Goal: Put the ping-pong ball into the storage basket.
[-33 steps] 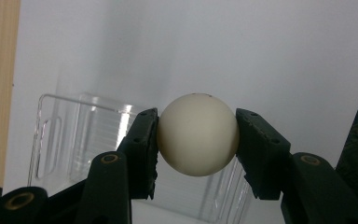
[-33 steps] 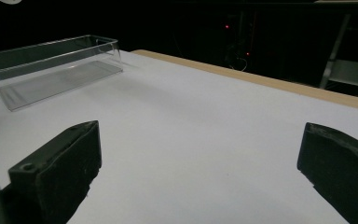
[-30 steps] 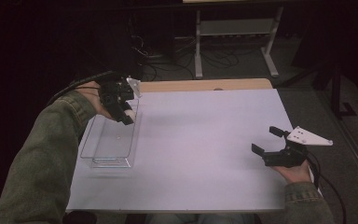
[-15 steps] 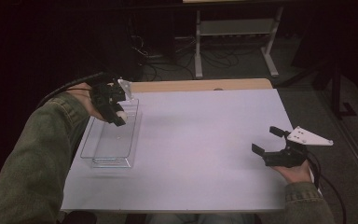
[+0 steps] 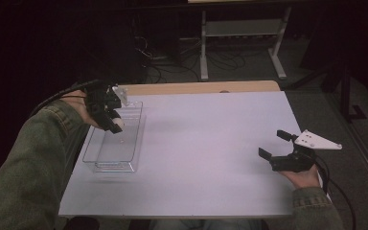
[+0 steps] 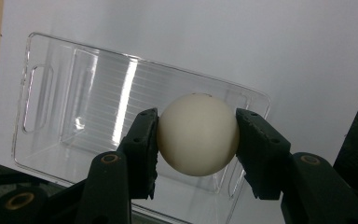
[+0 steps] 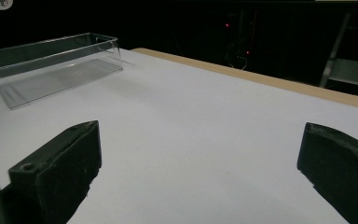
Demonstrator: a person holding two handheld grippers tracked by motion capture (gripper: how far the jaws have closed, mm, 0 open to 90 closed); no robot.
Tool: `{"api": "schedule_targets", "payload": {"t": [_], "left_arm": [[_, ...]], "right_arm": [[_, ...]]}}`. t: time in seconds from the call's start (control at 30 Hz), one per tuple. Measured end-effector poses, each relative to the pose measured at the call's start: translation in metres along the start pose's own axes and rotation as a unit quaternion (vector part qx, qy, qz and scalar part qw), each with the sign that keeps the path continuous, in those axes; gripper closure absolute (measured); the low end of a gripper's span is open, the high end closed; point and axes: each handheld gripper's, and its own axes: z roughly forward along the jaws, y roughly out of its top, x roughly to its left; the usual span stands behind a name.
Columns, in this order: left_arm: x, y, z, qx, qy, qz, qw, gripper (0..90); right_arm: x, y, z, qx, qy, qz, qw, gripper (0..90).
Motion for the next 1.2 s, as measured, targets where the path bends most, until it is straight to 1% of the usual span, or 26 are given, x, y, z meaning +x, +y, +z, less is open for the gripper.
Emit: {"api": "schedule_targets", "payload": {"t": [0.07, 0.27, 0.37, 0.4, 0.47, 0.53, 0.67, 0.8, 0.83, 1.0, 1.2], "left_arm": [[0.000, -0.001, 0.001, 0.002, -0.001, 0.003, 1.0000, 51.4], [-0.001, -0.004, 0.004, -0.002, -0.003, -0.002, 1.0000, 51.4], [-0.003, -0.004, 0.010, 0.007, -0.006, 0.004, 1.0000, 51.3], [-0.003, -0.004, 0.011, 0.007, -0.009, 0.002, 0.9999, 51.3], [-0.003, -0.004, 0.013, 0.007, -0.009, 0.004, 0.9999, 51.3], [-0.003, -0.004, 0.015, 0.004, -0.013, 0.000, 0.9999, 51.3], [-0.004, -0.004, 0.018, 0.001, -0.014, 0.001, 0.9999, 51.3], [-0.004, -0.005, 0.026, 0.007, -0.024, 0.002, 0.9997, 51.3], [-0.005, -0.005, 0.027, 0.007, -0.025, -0.002, 0.9997, 51.4], [-0.004, -0.007, 0.033, -0.001, -0.028, -0.006, 0.9996, 51.3], [-0.004, -0.011, 0.043, 0.001, -0.036, -0.007, 0.9993, 51.3]], "right_arm": [[0.000, 0.000, 0.000, 0.000, 0.000, 0.000, 1.0000, 0.0], [0.000, 0.000, 0.000, 0.000, 0.000, 0.000, 1.0000, 0.0], [0.000, 0.000, 0.000, 0.000, -0.001, 0.000, 1.0000, 0.0], [0.000, 0.000, 0.000, 0.000, -0.001, 0.000, 1.0000, 0.0], [0.000, 0.000, 0.000, 0.000, 0.000, 0.000, 1.0000, 0.0], [0.000, 0.000, 0.000, 0.000, 0.000, 0.000, 1.0000, 0.0], [0.000, 0.000, 0.000, 0.000, 0.000, 0.000, 1.0000, 0.0], [0.000, 0.000, 0.000, 0.001, 0.000, -0.001, 1.0000, 0.0], [0.000, 0.000, 0.000, 0.001, 0.000, 0.000, 1.0000, 0.0], [0.000, 0.000, -0.001, 0.000, -0.001, 0.001, 1.0000, 0.0], [0.000, 0.000, 0.000, 0.002, -0.002, 0.000, 1.0000, 0.0]]}}
